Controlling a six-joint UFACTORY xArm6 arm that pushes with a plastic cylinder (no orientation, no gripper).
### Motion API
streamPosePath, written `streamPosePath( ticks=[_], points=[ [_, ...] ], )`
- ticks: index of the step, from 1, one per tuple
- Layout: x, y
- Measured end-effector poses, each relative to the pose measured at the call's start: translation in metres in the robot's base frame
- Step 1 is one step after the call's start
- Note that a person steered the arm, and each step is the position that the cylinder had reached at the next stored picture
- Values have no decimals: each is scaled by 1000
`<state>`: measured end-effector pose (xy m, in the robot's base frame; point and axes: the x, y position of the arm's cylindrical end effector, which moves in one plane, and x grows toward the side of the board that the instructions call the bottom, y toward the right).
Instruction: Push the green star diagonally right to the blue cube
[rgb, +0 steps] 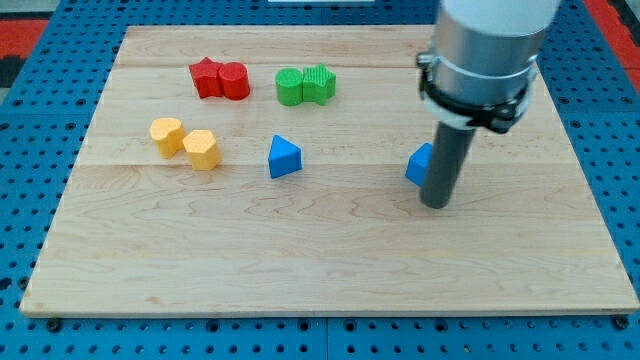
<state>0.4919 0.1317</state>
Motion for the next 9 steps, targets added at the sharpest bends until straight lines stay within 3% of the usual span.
streamPosePath(
  ticks=[1, 2, 3, 4, 9],
  points=[
    [-21, 16],
    [-23, -68],
    [-25, -63],
    [-18, -11],
    [-26, -1]
  ],
)
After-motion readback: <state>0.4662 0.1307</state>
